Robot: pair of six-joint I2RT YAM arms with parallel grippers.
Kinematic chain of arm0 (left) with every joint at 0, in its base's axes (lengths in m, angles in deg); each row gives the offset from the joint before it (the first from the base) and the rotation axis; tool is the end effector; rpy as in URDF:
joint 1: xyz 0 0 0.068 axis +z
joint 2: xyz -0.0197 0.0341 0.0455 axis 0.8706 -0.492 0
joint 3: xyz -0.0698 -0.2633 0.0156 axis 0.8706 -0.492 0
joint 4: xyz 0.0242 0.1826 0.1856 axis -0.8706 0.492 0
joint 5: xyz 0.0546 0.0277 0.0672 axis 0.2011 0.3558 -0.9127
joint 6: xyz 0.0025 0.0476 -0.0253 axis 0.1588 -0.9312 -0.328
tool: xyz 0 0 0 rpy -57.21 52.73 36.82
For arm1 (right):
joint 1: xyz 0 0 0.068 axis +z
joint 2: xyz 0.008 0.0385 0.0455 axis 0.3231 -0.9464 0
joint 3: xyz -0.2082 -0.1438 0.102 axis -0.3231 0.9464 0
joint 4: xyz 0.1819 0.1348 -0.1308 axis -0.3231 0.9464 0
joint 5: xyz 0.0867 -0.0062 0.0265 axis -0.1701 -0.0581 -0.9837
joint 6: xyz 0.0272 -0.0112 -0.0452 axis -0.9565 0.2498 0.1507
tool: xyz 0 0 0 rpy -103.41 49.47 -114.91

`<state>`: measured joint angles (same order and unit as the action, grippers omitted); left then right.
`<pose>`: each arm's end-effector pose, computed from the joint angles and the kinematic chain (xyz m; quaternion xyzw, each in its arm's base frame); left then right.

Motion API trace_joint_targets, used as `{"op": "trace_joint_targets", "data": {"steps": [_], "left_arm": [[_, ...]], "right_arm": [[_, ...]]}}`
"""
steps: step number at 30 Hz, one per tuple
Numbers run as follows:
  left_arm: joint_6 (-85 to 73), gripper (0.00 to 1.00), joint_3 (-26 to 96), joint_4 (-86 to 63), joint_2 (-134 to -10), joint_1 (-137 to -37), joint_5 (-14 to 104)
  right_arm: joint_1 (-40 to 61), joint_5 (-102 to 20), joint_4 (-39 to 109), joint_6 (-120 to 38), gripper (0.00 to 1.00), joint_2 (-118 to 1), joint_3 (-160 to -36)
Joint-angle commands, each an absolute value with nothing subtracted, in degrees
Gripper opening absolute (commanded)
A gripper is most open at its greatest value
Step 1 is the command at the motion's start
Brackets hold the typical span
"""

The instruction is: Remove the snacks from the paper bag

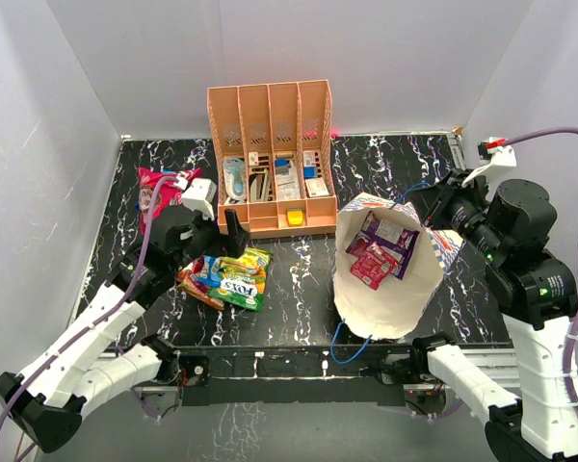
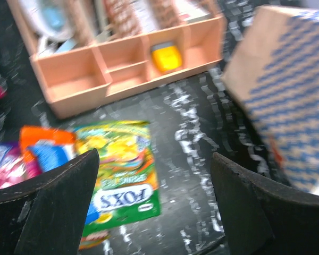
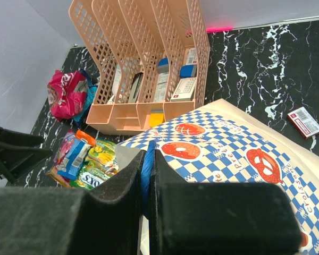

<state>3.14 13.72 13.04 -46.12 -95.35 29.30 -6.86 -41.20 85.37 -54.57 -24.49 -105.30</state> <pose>0.1619 -0.1071 0.3397 0.0649 0.8223 -0.2160 0.5225 0.1064 0.0278 0.4712 0.0156 0.7920 0.2241 0.5677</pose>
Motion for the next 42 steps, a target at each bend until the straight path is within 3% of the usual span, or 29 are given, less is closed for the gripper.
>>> {"op": "trace_joint_targets", "data": {"steps": [1,6,13,19,26,42], "left_arm": [[3.1,0.85,16.4,2.9,-47.3,-95.1,47.3],[9.0,0.90,16.1,-11.1,-51.3,-95.3,62.3],[14.6,0.91,17.9,-26.1,-58.6,-102.2,65.2],[6.5,0.85,22.8,-21.9,-65.6,-120.5,50.4],[-3.6,0.74,31.0,-10.8,-78.6,-134.3,16.2],[-12.7,0.71,38.2,-15.2,-98.5,-138.8,3.8]], "right_arm": [[-6.9,-41.7,80.5,-55.9,0.08,-22.4,-104.5],[-6.9,-42.9,79.4,-56.2,0.07,-22.6,-104.1],[-6.9,-45.0,77.4,-56.6,0.08,-24.1,-104.2],[-6.9,-44.7,77.2,-56.8,0.08,-22.9,-103.3],[-6.9,-44.3,77.6,-56.7,0.08,-22.6,-104.2],[-6.9,-43.8,78.4,-56.6,0.08,-22.1,-105.2]]}}
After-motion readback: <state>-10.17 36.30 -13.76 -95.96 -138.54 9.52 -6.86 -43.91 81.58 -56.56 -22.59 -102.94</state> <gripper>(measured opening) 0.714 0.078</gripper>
